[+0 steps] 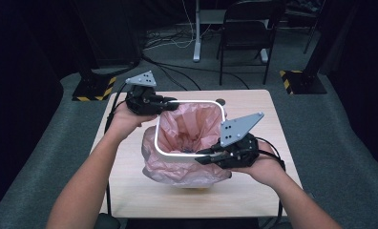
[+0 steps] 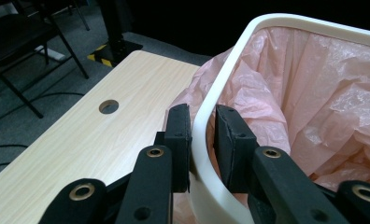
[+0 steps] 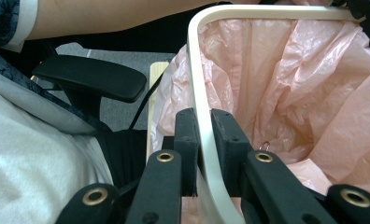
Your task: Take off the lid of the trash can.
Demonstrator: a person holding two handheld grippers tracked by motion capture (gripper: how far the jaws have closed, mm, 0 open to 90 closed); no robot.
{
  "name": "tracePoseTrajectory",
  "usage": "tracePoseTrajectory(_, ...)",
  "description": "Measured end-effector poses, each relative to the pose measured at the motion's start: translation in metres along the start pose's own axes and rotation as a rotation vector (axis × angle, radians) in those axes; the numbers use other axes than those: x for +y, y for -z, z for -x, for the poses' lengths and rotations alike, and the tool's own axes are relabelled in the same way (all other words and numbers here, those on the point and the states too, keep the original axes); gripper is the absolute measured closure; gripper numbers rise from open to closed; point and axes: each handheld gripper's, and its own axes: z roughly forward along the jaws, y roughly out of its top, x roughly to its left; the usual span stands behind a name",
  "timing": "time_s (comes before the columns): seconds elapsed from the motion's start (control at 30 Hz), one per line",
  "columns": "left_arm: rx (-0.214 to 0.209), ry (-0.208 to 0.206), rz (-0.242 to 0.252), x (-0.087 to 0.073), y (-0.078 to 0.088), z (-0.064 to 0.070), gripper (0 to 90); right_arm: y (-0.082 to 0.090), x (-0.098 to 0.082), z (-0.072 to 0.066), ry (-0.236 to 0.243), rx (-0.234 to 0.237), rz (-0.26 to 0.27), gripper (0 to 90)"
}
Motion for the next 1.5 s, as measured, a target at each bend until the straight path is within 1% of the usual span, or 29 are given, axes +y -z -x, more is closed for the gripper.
tracePoseTrajectory(0.13, -0.002, 0.001, 0.005, 0.002, 0.002, 0.000, 75.9, 0.003, 0.003, 0.000, 0.008, 0.000, 0.012, 80.9)
tracePoseTrajectory(0.27, 0.002, -0.007, 0.006, 0.006, 0.005, 0.001, 75.9, 0.005, 0.005, 0.000, 0.013, -0.003, 0.017, 80.9)
tracePoseTrajectory(0.67, 0.002, -0.012, -0.001, 0.011, 0.008, 0.002, 76.0, 0.007, 0.008, -0.001, 0.020, -0.002, 0.018, 81.0)
tracePoseTrajectory(0.8, 0.001, -0.021, -0.003, 0.016, 0.011, 0.002, 76.1, 0.009, 0.010, -0.001, 0.025, 0.001, 0.023, 81.5)
tracePoseTrajectory(0.93, -0.002, -0.024, 0.008, 0.022, 0.016, 0.003, 76.0, 0.012, 0.015, -0.001, 0.035, 0.009, 0.033, 82.2)
tracePoseTrajectory(1.13, 0.000, -0.040, 0.011, 0.032, 0.024, 0.005, 76.0, 0.018, 0.025, -0.003, 0.056, 0.008, 0.036, 82.7)
tracePoseTrajectory(1.33, -0.010, -0.034, 0.015, 0.038, 0.029, 0.007, 76.1, 0.022, 0.033, -0.005, 0.068, 0.015, 0.040, 83.0)
tracePoseTrajectory(1.5, -0.019, -0.043, 0.020, 0.040, 0.031, 0.009, 76.1, 0.024, 0.037, -0.007, 0.075, 0.023, 0.037, 83.9)
